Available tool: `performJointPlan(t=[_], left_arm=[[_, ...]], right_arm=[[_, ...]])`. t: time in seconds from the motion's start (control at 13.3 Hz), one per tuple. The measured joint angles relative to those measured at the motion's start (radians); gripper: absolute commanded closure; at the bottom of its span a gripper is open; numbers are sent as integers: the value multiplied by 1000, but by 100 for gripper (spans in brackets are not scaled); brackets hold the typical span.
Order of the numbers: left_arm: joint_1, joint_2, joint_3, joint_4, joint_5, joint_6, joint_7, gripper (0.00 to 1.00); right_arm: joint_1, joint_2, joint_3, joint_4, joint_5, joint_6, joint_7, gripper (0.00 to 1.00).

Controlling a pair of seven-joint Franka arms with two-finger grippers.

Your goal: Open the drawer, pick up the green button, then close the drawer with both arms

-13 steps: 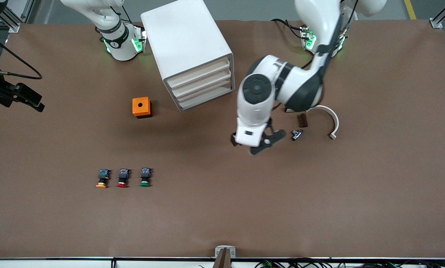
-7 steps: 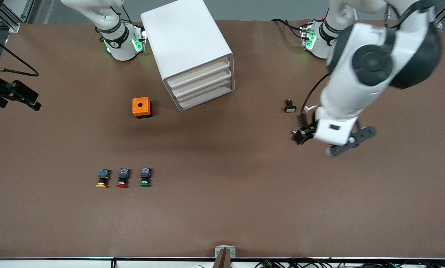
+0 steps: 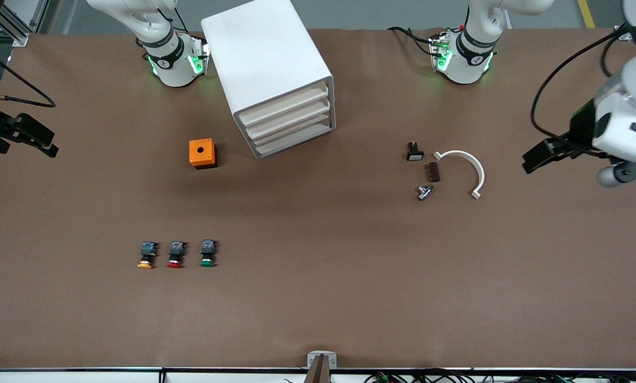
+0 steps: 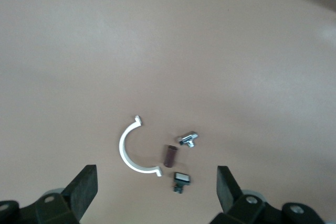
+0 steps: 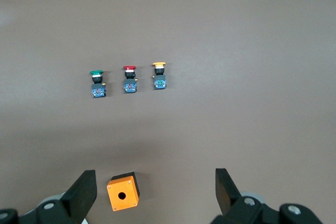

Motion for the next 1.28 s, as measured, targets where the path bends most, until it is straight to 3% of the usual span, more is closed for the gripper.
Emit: performJointPlan(t=[0.3,0.53,0.83,1.28], left_arm=[[251,-88,-199,-84,1,-8,112,0],[331,-188,-281,-201,1,-2,119,0],[355,-323,-322,-362,2,41,144,0],[354,-340,-356,-375,66,35,155,0]], right_arm=[[1,-1,1,11,0,0,-4,0],[1,-1,2,11,0,-3,-4,0],[1,-1,2,10,0,-4,-4,0],[1,-1,2,10,0,-4,-4,0]])
